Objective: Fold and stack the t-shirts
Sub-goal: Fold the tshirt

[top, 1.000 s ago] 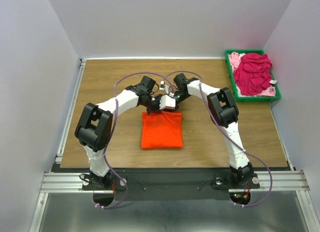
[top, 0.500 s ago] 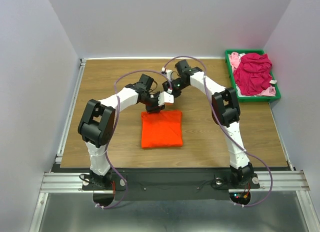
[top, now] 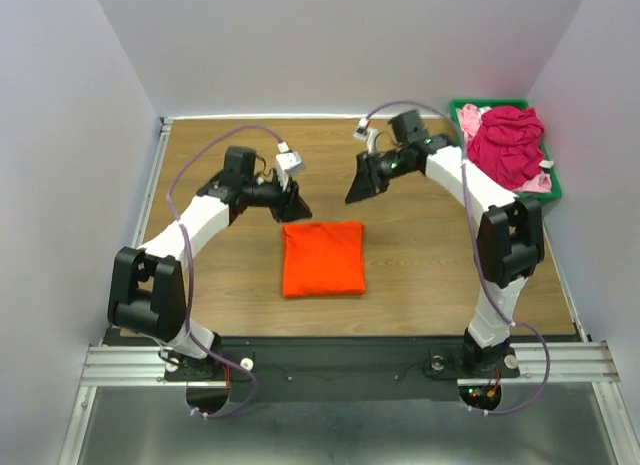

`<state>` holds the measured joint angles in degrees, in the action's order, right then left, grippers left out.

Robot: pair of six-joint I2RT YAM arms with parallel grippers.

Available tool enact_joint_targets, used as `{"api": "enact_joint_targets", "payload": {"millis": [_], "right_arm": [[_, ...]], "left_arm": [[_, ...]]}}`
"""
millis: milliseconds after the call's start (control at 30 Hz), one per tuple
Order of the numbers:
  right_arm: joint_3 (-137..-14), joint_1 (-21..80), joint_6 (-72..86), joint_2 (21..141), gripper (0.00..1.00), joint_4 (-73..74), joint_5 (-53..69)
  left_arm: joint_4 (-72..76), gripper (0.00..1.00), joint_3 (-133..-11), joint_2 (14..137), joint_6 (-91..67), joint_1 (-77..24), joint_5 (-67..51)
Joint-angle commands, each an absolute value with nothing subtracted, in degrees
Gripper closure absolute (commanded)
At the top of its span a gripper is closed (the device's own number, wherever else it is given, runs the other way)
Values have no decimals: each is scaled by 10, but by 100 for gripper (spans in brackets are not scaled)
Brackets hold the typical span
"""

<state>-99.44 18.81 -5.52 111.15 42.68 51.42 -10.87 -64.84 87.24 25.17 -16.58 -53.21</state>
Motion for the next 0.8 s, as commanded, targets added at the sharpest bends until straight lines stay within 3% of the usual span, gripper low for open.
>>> {"api": "enact_joint_targets", "payload": {"millis": [0,167,500,633,767], "right_arm": [[-870,237,36,1114,66,368,654],[-867,235,21,1196,67,356,601],[-1066,173,33,1346,68,349,477],[-1107,173,47,1326,66,352,478],[-1063,174,64,1234,60,349,526]], "left_arm": [[50,65,-542,881,14,-171,-628],[115,65,-515,939,-45,-163,-605],[73,69,-683,1179,-69,-79,-583],[38,68,-728,1153,-39,-71,-591],[28,66,-687,1065,-36,-79,-614]]}}
